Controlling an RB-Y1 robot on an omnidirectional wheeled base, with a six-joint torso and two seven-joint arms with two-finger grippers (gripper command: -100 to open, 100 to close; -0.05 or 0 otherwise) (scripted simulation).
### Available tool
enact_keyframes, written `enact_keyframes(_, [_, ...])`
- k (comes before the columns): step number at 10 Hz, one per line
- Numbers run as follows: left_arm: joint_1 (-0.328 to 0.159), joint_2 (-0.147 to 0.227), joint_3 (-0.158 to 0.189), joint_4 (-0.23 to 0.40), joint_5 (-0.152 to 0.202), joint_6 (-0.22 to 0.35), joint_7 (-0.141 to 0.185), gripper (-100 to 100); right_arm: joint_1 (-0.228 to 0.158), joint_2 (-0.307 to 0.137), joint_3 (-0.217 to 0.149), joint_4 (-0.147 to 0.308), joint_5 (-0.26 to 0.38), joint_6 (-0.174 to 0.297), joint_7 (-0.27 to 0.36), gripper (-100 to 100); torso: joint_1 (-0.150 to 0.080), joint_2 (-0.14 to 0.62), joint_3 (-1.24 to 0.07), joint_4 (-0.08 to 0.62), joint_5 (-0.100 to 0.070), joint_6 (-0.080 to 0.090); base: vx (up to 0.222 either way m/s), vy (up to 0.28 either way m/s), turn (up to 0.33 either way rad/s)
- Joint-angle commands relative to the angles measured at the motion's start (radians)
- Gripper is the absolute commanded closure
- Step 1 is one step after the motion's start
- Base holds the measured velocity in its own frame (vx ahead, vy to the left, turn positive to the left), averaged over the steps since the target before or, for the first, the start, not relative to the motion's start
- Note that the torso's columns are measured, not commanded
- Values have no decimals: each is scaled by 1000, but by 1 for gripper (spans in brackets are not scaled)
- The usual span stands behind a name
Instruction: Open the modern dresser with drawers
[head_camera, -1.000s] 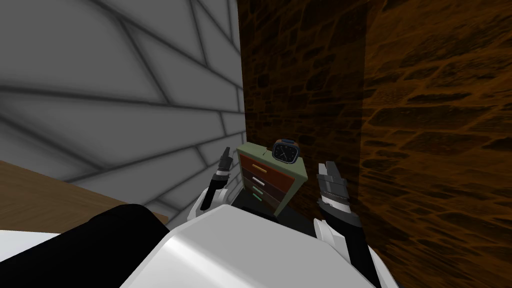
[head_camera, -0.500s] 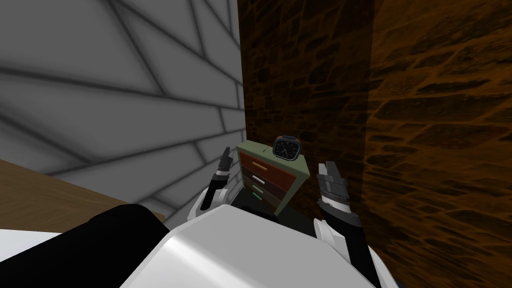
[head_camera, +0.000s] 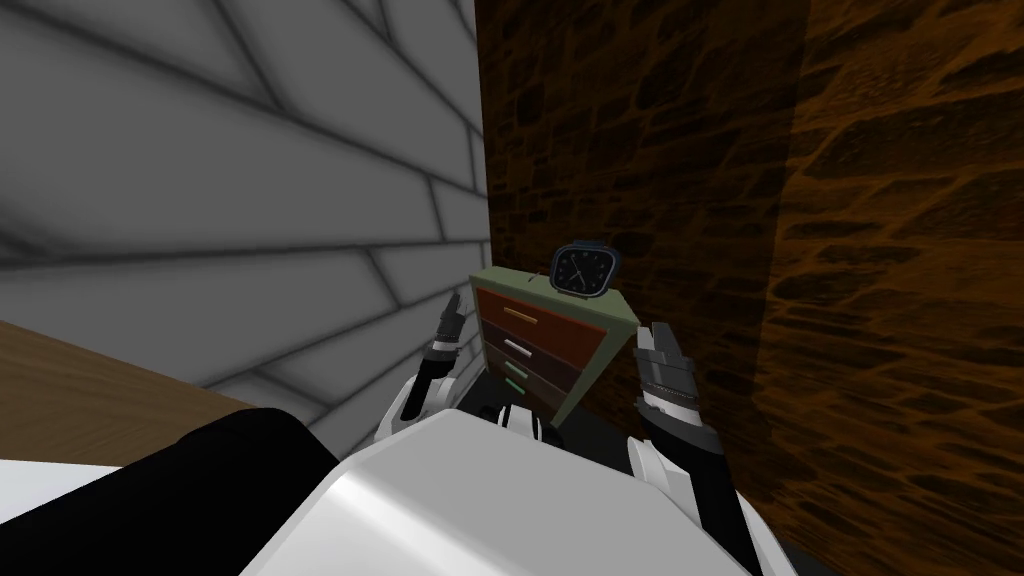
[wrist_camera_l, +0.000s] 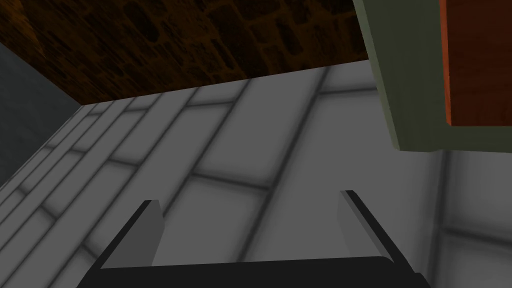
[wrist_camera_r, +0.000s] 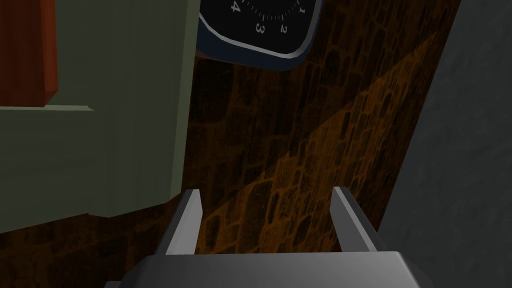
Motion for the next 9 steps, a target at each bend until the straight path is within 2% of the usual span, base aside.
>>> enact_keyframes(1, [2,55,-6,-11,-5,34,6,-100,0,0,0,0,0,0,0,0,0,34,-69,33,0,0,6,-6,-59])
enact_keyframes(4, [4,92,-14,-27,-13,86,16,-100,0,0,0,1,0,0,0,0,0,46,-94,46,0,0,5,-7,-49])
enact_keyframes(9, [8,126,-33,-59,-29,194,37,-100,0,0,0,1,0,0,0,0,0,47,-94,47,0,0,9,-8,-72])
